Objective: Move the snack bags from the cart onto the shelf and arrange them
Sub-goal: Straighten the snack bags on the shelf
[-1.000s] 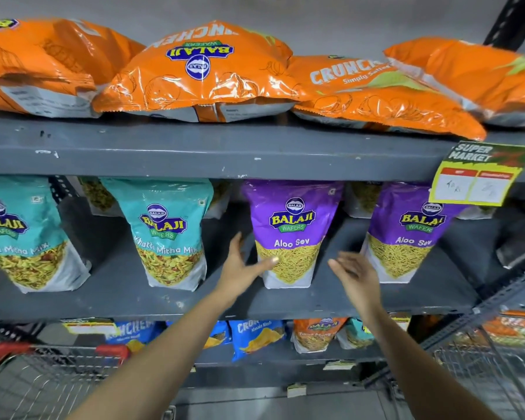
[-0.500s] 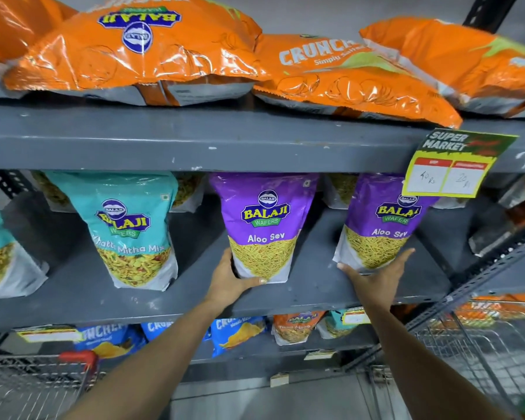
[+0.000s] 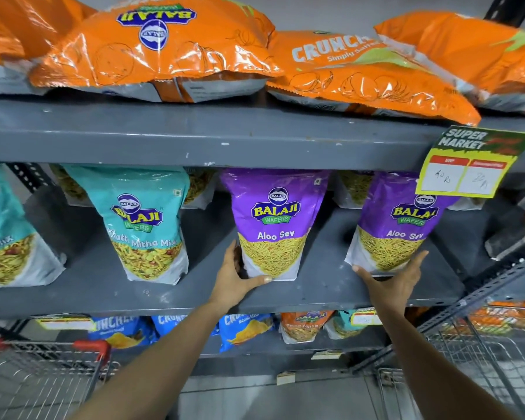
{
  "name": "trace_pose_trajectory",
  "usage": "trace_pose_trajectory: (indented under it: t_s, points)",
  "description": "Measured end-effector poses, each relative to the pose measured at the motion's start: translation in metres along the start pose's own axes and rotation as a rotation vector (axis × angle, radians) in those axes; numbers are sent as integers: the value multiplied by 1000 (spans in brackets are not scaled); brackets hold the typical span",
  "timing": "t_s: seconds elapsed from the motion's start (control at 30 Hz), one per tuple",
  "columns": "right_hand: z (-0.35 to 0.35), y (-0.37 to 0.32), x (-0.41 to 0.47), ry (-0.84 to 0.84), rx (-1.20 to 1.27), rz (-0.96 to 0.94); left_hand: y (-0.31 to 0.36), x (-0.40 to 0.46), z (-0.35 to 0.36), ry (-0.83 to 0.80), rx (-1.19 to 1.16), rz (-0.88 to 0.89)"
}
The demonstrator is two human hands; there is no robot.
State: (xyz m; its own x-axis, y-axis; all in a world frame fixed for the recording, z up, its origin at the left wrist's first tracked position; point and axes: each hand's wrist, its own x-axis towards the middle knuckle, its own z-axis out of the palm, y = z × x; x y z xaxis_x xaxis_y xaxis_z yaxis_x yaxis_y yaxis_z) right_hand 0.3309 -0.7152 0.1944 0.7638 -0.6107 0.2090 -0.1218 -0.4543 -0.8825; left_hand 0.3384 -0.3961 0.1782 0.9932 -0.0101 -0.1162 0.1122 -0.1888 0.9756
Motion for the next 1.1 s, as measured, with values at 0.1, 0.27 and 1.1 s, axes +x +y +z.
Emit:
trace_pose_trajectory:
  t_s: [0.1,0.27,1.1]
  points:
    - [1,3,-21,186,74,-89,-6,-12,-11,72,-7,-15]
    - [49,-42,-116,57,159,-332,-29,-58,-82,297,69,45]
    - [237,-156,-214,-862,187,-99,-67,-68,-345,1052,284,-177]
